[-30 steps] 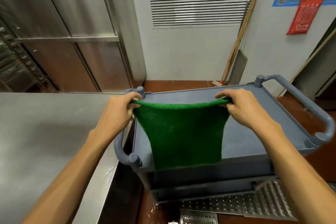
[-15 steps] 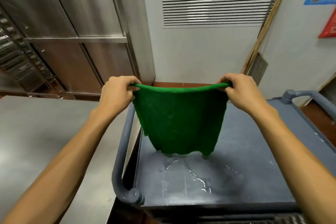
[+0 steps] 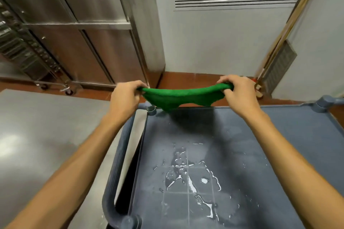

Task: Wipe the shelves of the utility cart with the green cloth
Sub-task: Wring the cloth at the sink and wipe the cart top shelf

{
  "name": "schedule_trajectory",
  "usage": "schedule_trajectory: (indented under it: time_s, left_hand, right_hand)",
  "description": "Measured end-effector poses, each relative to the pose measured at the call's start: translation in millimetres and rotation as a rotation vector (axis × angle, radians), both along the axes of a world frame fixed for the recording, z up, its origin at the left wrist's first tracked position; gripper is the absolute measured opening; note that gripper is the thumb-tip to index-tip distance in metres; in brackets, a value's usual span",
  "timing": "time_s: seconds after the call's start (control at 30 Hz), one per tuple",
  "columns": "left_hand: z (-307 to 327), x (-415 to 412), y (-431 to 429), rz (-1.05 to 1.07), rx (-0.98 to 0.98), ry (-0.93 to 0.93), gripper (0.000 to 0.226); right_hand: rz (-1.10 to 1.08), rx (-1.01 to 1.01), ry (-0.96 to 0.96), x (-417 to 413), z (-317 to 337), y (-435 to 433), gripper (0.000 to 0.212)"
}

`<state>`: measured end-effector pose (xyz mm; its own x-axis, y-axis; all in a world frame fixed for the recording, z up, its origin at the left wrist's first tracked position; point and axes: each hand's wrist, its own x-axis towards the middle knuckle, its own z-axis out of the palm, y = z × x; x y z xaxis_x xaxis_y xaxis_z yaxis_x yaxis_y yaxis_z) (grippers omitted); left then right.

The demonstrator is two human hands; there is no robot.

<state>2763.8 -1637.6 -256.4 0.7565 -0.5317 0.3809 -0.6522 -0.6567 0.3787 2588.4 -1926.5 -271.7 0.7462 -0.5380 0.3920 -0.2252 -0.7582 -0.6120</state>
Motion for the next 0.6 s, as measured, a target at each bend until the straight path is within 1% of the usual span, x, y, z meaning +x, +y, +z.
schedule_trajectory:
  time_s: [0.07, 0.17, 0.23, 0.3, 0.33, 0.4, 0.5, 0.6]
  left_hand:
    - [-45.4, -5.9, 0.0, -0.021, 0.077, 0.136, 0.026]
    - [-112.2, -26.9, 9.5, 0.029, 0.275, 0.281, 0.029]
    - [-153.7, -46.8, 21.9, 0.042, 0.394, 0.355, 0.028]
    - [-185.6, -69.7, 35.5, 0.072, 0.464, 0.437, 0.026]
    - [-197.3, -81.9, 41.6, 0.088, 0.471, 0.471, 0.027]
    - [-209.4, -107.5, 49.0, 0.114, 0.420, 0.498, 0.030]
    - [-217.1, -128.9, 50.5, 0.169, 0.291, 0.419, 0.028]
    - [-215.2, -132.8, 47.4, 0.176, 0.311, 0.373, 0.024]
  right_hand:
    - [0.013, 0.041, 0.126, -3.3, -59.6, 5.7, 0.040]
    - [0.089, 0.128, 0.391, -19.9, -144.0, 23.1, 0.043]
    - [0.199, 0.169, 0.540, -36.8, -181.4, 38.4, 0.042]
    - [0.308, 0.164, 0.655, -54.3, -205.7, 54.7, 0.044]
    - [0.338, 0.160, 0.679, -61.9, -215.6, 60.8, 0.047]
    - [0.338, 0.168, 0.666, -73.1, -228.5, 66.4, 0.051]
    - [0.341, 0.146, 0.631, -79.8, -234.2, 67.1, 0.051]
    - [0.359, 0.134, 0.609, -85.6, -237.4, 67.8, 0.047]
